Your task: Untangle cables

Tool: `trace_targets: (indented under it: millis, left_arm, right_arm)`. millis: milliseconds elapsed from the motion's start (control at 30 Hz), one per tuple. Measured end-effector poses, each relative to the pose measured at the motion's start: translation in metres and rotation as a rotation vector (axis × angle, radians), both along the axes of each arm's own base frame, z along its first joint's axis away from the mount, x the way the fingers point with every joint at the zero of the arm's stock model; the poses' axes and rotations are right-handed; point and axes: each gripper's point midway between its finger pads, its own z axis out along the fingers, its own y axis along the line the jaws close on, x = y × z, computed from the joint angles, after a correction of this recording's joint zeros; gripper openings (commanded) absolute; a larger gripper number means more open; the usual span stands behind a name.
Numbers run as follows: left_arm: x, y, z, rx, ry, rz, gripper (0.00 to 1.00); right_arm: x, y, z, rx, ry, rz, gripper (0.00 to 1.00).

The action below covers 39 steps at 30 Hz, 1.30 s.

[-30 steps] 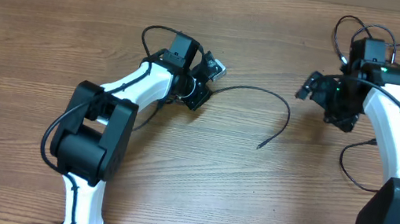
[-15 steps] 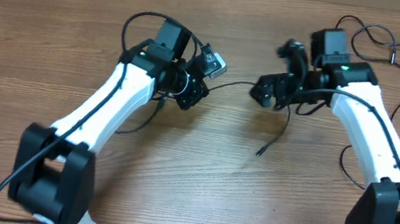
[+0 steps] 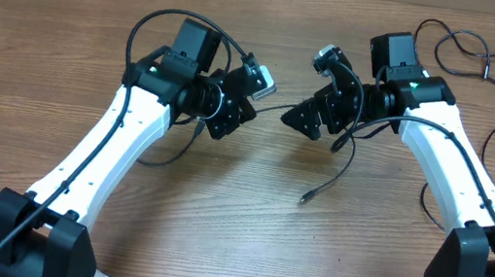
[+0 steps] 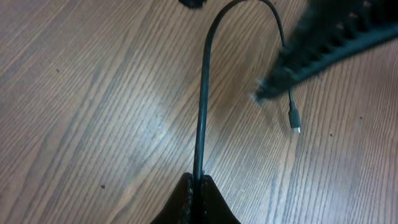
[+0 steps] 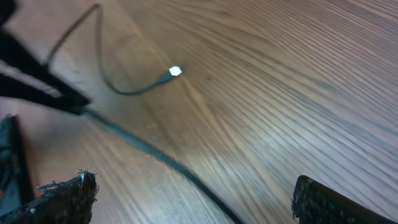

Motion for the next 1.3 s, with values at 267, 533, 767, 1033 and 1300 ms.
trace_targets:
  millis: [267,533,767,1033,1300]
  left_arm:
    - [0.003,-0.011,0.011,-0.069,-0.031,-0.035,0.04]
    - [-0.001,-0.017,0.016,-0.112,-0.025,-0.061,0.04]
    - [-0.001,-0.018,0.017,-0.119,-0.025,-0.065,0.04]
    - [-0.001,-0.019,0.017,-0.123,-0.024,-0.067,0.04]
    - [-0.002,-0.019,0.018,-0.126,-0.023,-0.069,0.04]
  right_arm:
    - [-0.019,0.010,0.008,0.075,-0.011,0.129,1.00]
    - [-0.025,0.015,0.014,0.119,-0.034,0.180,0.95]
    - [-0.030,0.022,0.020,0.158,-0.052,0.226,0.70]
    - [-0.035,0.032,0.021,0.170,-0.071,0.266,0.27]
    - [-0.035,0.034,0.022,0.172,-0.073,0.266,0.04]
